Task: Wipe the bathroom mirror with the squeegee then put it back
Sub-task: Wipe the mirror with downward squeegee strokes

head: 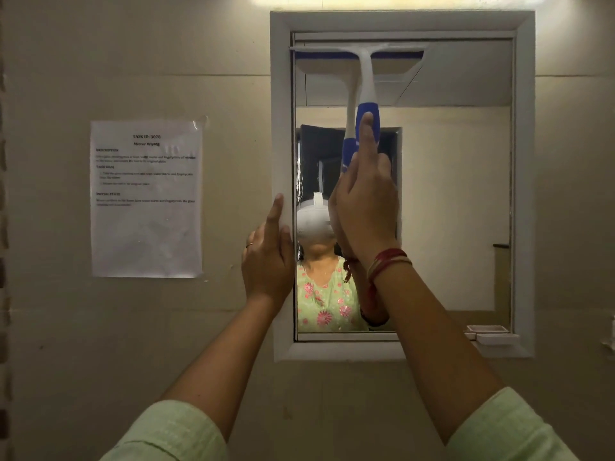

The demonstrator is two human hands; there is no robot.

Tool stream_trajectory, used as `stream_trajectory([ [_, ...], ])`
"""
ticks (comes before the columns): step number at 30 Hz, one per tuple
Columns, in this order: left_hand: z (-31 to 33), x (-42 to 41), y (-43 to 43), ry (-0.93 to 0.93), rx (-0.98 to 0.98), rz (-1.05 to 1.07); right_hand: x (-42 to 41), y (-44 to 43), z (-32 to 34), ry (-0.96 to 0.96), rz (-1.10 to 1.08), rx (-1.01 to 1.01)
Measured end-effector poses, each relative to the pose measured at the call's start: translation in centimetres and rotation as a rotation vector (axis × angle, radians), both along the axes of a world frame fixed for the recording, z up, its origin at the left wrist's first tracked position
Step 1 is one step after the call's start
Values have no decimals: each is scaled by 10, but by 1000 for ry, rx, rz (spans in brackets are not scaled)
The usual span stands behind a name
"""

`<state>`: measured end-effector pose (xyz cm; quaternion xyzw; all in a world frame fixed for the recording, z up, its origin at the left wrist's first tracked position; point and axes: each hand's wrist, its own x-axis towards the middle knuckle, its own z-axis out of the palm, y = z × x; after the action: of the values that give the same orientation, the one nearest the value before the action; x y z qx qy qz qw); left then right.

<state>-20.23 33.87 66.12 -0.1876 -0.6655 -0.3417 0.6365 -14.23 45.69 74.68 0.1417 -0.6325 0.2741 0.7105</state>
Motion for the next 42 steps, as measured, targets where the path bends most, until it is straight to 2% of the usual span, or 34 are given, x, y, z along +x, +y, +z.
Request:
stream_trajectory([
  [34, -2, -6, -3, 6, 3, -78, 24, 5, -116, -163, 40, 38],
  [42, -2, -9, -4, -21, -4, -119, 35, 9, -146, -280, 63, 64],
])
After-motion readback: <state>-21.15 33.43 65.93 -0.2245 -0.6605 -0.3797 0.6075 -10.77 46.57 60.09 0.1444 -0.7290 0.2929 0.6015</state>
